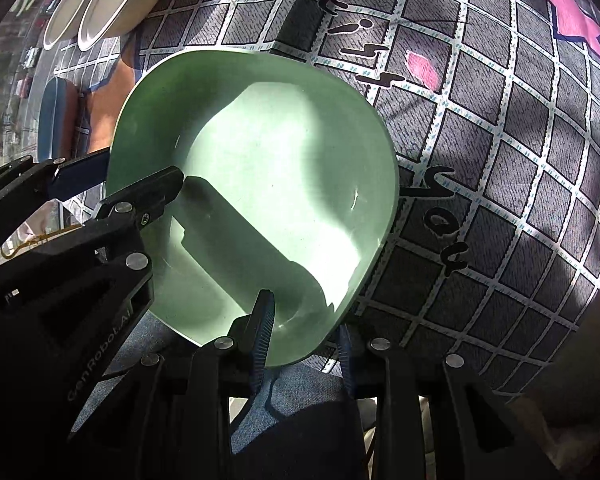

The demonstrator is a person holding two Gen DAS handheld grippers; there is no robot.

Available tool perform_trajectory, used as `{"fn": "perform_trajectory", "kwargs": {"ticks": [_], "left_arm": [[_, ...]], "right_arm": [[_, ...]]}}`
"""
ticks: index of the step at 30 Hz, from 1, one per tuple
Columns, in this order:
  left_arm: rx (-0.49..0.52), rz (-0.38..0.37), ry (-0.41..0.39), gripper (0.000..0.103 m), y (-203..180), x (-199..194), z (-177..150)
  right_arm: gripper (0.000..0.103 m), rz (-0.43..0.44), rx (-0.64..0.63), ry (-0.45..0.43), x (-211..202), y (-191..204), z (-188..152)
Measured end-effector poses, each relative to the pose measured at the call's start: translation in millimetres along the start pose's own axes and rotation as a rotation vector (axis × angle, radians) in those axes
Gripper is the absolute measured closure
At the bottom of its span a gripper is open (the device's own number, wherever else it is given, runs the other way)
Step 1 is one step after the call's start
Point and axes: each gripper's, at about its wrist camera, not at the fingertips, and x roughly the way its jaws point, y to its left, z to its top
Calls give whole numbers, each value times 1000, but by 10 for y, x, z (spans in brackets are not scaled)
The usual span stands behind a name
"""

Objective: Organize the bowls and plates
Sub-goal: 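Carry the green bowl and lower it onto the blue bowl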

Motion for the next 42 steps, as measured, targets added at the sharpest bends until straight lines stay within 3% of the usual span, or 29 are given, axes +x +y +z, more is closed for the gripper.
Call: {"fn": "perform_trajectory", "kwargs": {"ticks": [14,22,30,36,42], "left_arm": [[19,-25,-45,65,956,-23,-210],[6,-39,-77,65,1777,-94,-370],[-56,16,-70,65,2758,-57,-641],[-116,40,-56,65,3202,-2,-629],[-140,33,-40,65,3392,237,-503]], "right_arm": [[71,48,90,-96,-253,480,260],[71,72,98,-102,-267,1162,357],[71,124,21,-78,-140,1998,615],[71,152,1,-65,16,2476,858],[71,135,25,-59,177,2614,1028]]}}
